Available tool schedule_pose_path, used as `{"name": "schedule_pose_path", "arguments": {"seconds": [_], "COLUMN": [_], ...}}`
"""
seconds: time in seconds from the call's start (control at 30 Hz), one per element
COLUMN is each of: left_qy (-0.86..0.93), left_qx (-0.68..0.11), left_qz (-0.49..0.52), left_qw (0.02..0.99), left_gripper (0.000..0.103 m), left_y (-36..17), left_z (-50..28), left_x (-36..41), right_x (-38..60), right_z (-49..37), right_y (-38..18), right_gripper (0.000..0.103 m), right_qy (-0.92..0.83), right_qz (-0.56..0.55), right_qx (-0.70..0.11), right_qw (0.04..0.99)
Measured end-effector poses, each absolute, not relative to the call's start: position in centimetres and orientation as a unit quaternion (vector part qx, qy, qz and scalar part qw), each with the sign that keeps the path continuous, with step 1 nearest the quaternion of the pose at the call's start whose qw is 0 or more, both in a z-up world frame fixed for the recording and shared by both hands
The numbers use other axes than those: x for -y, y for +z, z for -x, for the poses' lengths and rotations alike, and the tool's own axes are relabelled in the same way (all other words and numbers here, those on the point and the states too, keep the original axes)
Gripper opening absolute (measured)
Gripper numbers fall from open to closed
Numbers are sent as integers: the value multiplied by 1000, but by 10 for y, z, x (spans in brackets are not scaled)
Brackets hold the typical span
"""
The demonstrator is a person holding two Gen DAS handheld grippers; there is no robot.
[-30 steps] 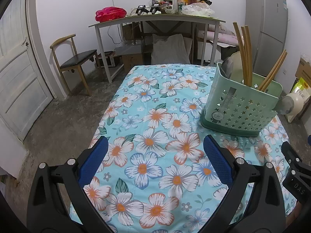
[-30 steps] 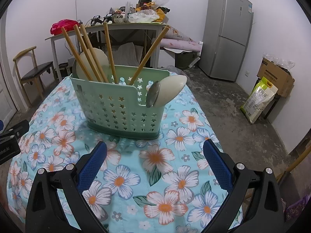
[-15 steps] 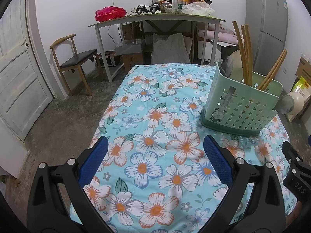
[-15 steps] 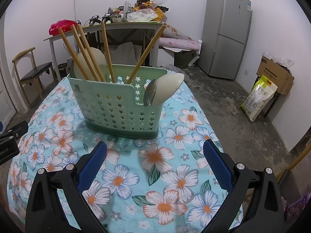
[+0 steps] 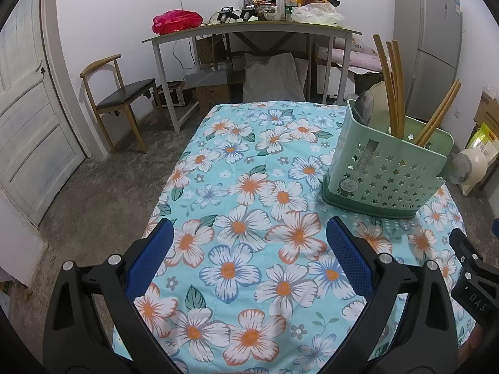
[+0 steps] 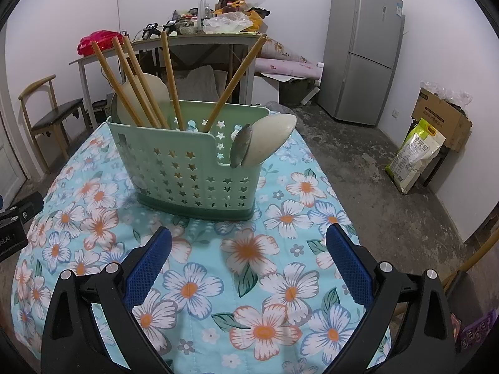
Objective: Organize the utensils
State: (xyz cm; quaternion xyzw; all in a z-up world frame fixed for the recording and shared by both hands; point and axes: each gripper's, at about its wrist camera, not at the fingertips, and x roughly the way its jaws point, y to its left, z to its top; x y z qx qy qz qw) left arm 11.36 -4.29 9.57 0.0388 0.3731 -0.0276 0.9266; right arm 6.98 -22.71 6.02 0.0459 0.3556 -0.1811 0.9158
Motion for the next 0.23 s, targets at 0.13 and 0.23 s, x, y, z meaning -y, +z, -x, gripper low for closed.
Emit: {"name": "schedule_pose_path", "arguments": {"seconds": [0.13, 0.23], "left_qy": [-28, -29], "left_qx": [-372, -370], "left_qz": [-37, -38], "left_qw": [927, 928], "left_gripper": [95, 95], "left_y": [94, 93], "left_z": [-114, -114], "left_x": [42, 42], "right_x": [227, 227], "right_z": [-70, -70], "right_y": [60, 59], "right_gripper": [96, 96], "right_qy": [-181, -182], "right_qz": [-46, -47], "right_qx": [-355, -355], "right_qw": [916, 916]}}
